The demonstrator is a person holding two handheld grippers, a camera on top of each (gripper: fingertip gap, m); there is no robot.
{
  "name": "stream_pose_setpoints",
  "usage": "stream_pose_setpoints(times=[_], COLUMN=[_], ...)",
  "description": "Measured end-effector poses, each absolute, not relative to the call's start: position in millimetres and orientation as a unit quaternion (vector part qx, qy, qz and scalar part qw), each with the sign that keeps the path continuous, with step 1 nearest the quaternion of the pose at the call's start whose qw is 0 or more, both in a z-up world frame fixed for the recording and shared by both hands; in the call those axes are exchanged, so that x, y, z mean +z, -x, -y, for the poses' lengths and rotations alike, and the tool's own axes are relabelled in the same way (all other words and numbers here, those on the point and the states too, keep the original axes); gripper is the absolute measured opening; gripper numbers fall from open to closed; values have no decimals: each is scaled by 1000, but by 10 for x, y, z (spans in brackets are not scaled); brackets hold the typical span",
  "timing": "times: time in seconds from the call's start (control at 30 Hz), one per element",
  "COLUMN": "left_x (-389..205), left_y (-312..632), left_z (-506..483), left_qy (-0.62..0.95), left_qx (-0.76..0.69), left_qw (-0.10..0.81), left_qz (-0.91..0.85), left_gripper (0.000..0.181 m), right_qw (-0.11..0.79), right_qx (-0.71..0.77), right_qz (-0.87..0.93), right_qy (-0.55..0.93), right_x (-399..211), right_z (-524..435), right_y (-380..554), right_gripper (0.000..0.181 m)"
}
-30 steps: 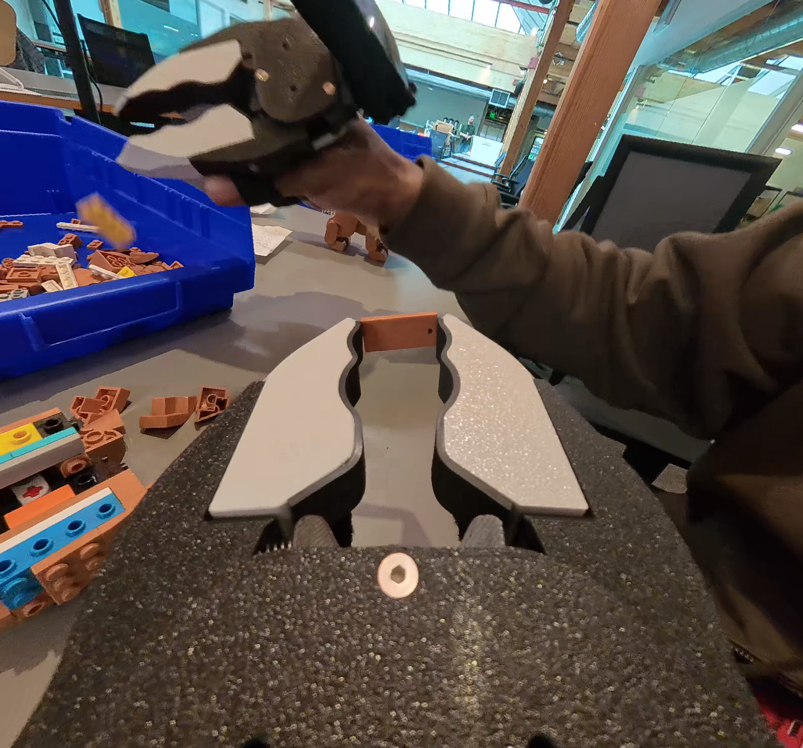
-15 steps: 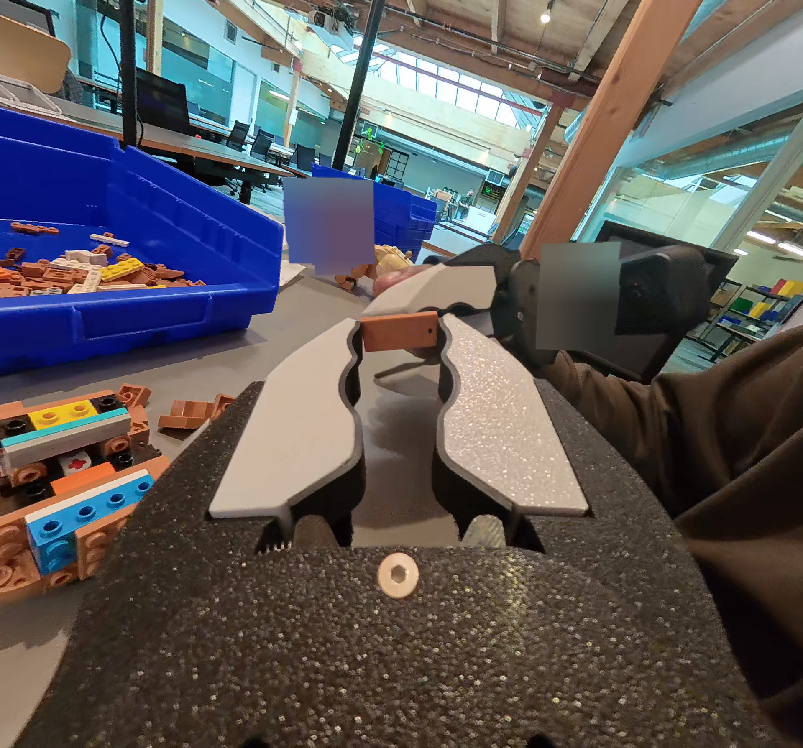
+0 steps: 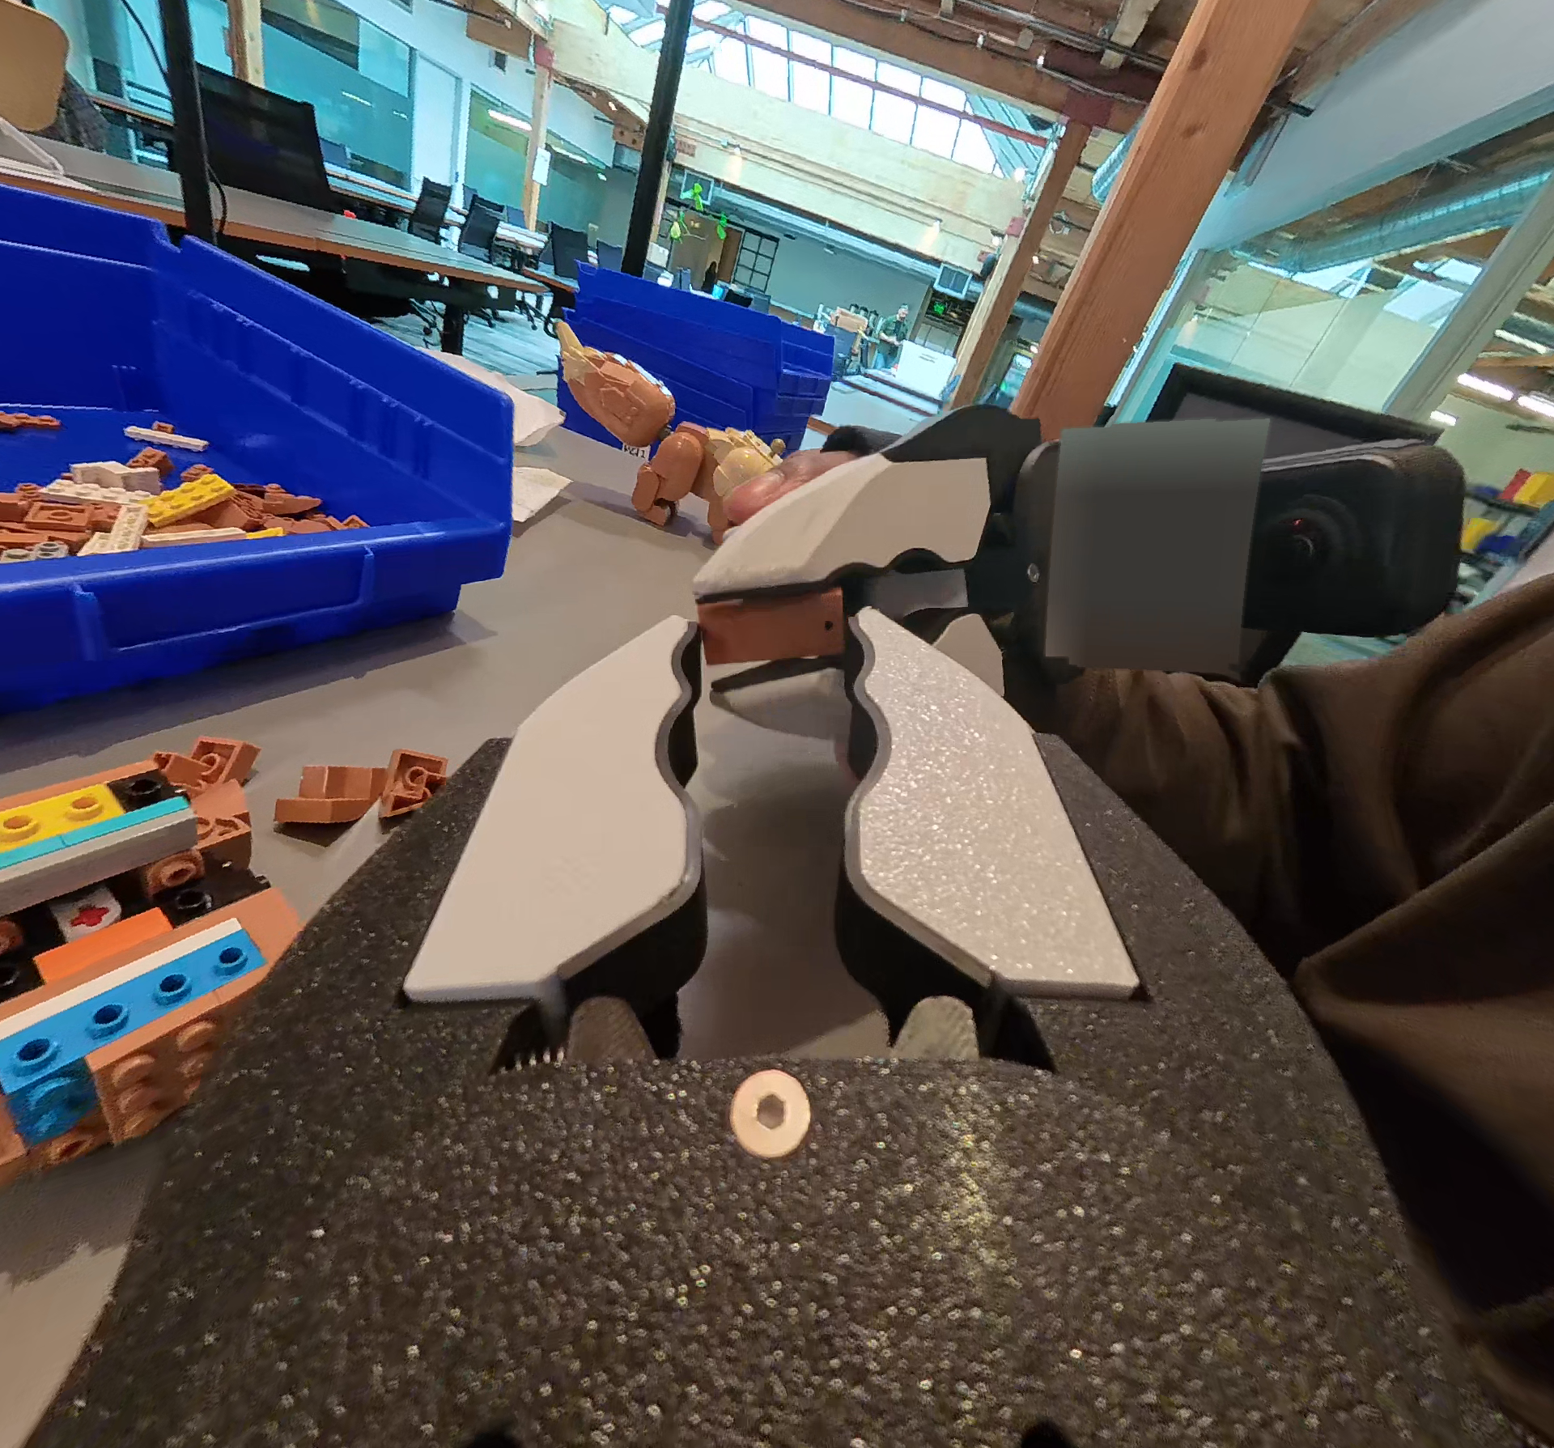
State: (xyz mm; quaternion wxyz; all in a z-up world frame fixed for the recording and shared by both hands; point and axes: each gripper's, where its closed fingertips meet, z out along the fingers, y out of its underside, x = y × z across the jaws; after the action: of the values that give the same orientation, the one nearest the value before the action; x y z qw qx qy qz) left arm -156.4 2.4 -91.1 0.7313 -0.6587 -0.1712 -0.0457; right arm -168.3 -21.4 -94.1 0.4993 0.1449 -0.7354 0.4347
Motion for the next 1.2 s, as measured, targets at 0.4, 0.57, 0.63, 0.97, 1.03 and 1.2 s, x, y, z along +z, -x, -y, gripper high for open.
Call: stream_pose_setpoints(times=[0.4, 0.57, 0.63, 0.97, 1.03, 1.2], left_x=[-516, -466, -471, -481, -483, -487], left_y=[1809, 1874, 1868, 1848, 1844, 1822], left_z=[612, 810, 792, 744, 735, 703], left_qy=[467, 416, 421, 429, 430, 435], left_qx=[-89, -105, -107, -119, -122, -127], left_qw=[853, 875, 873, 868, 867, 865], left_qz=[216, 227, 225, 219, 218, 214], left_gripper=[29, 22, 22, 22, 22, 22], right_qw=[551, 527, 506, 545, 550, 533], right_qx=[281, 204, 207, 314, 337, 305], right_qz=[784, 814, 823, 758, 738, 739], right_qy=[57, 133, 155, 172, 200, 277], right_x=[-670, -718, -788, -647, -706, -1239], right_z=[-501, -724, -744, -966, -1163, -1749], right_y=[3001, 3569, 3643, 3278, 3119, 2819], right_gripper=[17, 20, 26, 26, 25, 25])
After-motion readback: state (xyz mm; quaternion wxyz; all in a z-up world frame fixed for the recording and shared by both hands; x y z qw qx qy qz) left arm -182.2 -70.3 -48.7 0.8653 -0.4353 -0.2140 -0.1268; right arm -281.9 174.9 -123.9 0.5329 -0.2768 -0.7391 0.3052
